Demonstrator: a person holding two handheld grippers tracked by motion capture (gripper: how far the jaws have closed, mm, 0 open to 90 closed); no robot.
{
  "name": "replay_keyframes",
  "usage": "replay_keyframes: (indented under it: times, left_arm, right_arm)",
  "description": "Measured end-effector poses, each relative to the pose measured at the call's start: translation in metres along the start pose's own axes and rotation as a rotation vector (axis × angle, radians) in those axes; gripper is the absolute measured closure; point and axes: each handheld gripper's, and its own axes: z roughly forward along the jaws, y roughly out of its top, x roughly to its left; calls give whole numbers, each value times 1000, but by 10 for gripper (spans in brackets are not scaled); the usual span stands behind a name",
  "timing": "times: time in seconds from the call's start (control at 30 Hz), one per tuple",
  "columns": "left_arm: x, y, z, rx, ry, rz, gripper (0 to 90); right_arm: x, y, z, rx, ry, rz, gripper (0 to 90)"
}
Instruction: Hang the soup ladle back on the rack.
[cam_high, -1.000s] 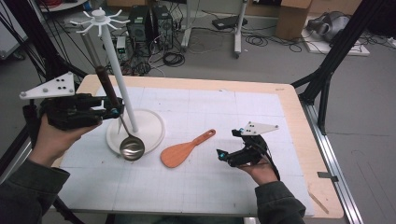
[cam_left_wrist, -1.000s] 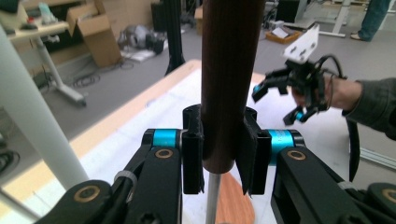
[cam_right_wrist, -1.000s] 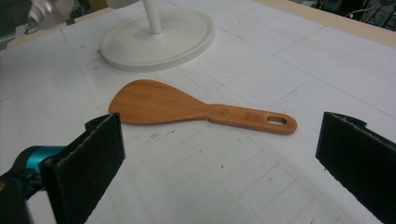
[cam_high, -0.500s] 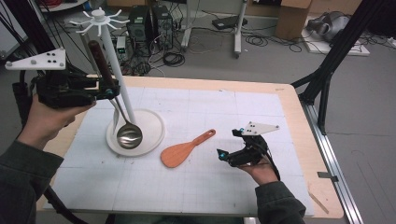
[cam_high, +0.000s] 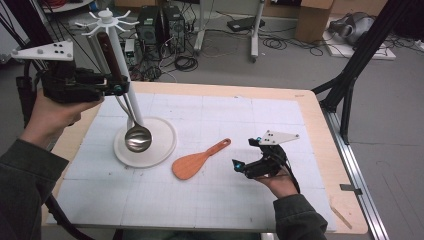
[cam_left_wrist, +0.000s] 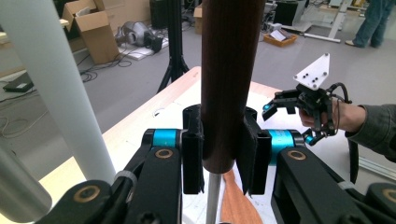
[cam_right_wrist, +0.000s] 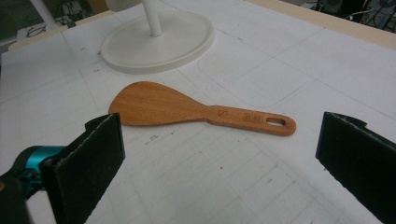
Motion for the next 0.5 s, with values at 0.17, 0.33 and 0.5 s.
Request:
replay_keyframes:
  times: [0.17, 0.33, 0.5]
  left_arm:
    - [4, 1, 1, 5, 7, -7, 735]
    - [8, 0, 2, 8, 14, -17, 735]
    - [11, 0, 4, 11, 17, -26, 735]
  right_arm:
    - [0, 0, 0, -1, 1, 1, 3]
    - [0, 0, 0, 0, 4, 2, 3]
    - [0, 0, 0, -1, 5, 2, 3]
